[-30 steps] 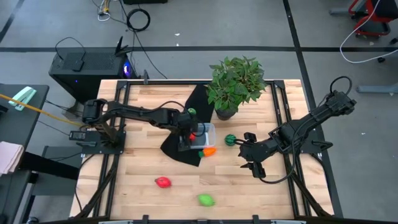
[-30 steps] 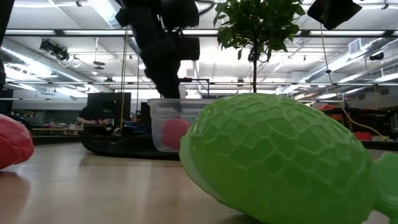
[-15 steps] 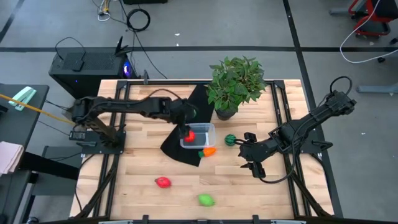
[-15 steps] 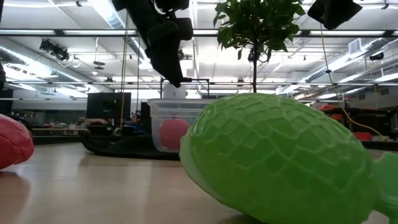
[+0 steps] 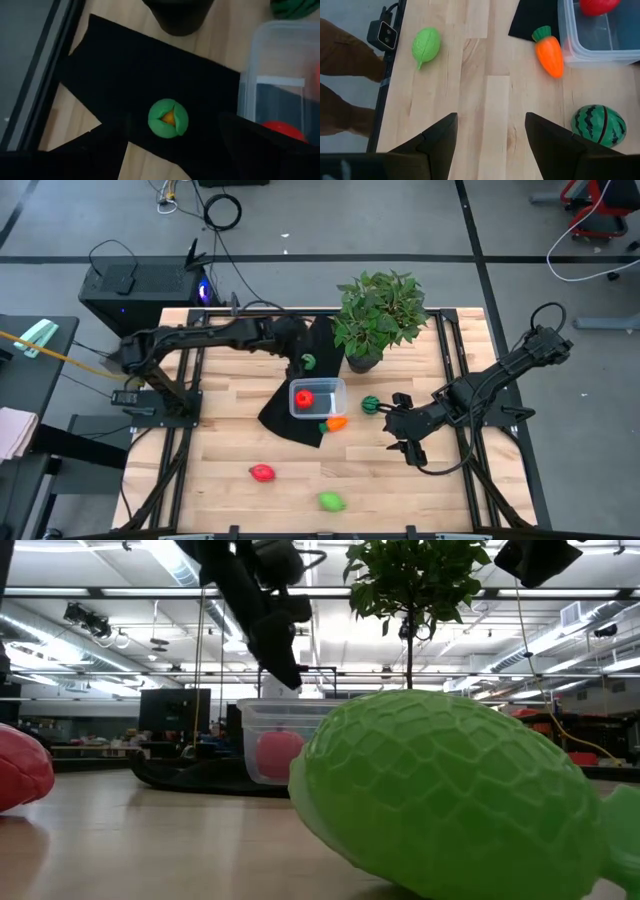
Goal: Pick and placing Produce into tupperware
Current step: Put the green corn into the bin
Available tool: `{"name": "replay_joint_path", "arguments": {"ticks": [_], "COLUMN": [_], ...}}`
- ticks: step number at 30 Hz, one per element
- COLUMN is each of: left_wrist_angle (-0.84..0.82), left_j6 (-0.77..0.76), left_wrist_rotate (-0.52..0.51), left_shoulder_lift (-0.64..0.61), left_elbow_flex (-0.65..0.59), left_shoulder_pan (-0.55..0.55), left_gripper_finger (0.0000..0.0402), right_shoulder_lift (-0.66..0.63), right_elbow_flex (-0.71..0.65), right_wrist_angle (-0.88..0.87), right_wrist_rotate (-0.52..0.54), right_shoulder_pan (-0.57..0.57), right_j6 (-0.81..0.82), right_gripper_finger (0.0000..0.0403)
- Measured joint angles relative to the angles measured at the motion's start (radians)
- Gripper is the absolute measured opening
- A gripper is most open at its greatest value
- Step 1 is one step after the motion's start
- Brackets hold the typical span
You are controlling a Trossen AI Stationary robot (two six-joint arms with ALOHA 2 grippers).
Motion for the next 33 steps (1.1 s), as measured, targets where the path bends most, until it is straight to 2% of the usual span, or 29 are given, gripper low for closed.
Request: {"name": "replay_joint_path", "arguments": {"ticks": [8, 24, 33], "left_wrist_angle": [0.018, 0.16, 0.228], "left_j6": [0.072, 0.055, 0.039], "left_wrist_rotate": [0.03, 0.033, 0.01], "left_shoulder_lift": [0.025, 0.036, 0.059], "left_elbow_flex": [-0.033, -0.17, -0.173], "left_shoulder_pan": [0.007, 0.015, 0.017], "left_gripper_finger": [0.031, 0.0307, 0.0306], "right_shoulder_lift": [0.0, 0.0, -0.001], "right_elbow_flex": [0.0, 0.0, 0.0], "right_wrist_angle": [-0.005, -0.003, 0.009], "right_wrist_rotate": [0.001, 0.01, 0.009], "right_shoulder_pan": [0.0, 0.0, 0.0], "right_j6": [0.051, 0.044, 0.043], "right_gripper_finger": [0.0239, 0.0239, 0.0239]}}
